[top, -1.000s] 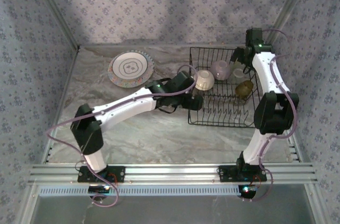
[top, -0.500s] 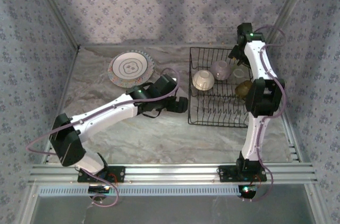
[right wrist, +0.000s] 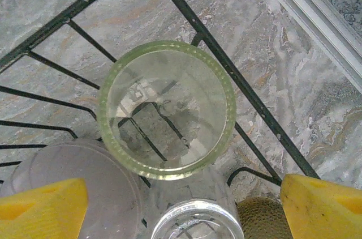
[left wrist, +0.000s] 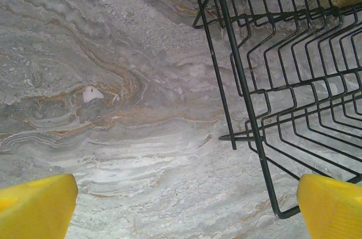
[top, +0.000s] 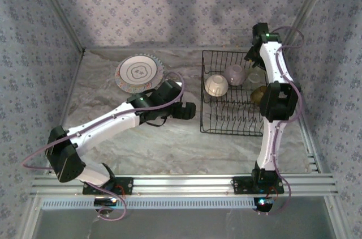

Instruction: Unload the mixed dishes from the dish rack

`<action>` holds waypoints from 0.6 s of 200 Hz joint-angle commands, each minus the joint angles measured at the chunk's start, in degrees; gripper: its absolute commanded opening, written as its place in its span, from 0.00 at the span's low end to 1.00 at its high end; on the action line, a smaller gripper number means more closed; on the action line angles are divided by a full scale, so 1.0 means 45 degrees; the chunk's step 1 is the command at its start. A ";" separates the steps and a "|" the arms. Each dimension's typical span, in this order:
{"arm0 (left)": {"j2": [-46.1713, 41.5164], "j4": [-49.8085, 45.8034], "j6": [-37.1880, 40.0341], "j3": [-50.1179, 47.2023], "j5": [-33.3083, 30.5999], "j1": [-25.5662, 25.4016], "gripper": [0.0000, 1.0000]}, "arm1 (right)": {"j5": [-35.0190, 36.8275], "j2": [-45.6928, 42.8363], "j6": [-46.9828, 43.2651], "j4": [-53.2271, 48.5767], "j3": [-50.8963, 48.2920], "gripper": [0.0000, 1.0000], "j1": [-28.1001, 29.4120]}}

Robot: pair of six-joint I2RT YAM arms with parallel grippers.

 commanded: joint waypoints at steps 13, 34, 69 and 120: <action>-0.0776 0.0726 0.0167 -0.0373 0.0200 0.0063 0.99 | 0.0345 0.0521 0.0579 -0.0488 0.0750 0.89 -0.0126; -0.1160 0.1496 0.0463 -0.0763 0.0714 0.0114 0.99 | 0.0398 0.0708 0.0590 -0.0451 0.0943 0.89 -0.0107; -0.1873 0.2503 0.0914 -0.1313 0.1421 0.0248 0.99 | 0.0593 0.0864 0.0642 -0.0345 0.1002 0.88 -0.0145; -0.2295 0.2615 0.0984 -0.1582 0.1442 0.0471 0.99 | 0.1002 0.1013 0.0894 -0.0162 0.1031 0.84 -0.0146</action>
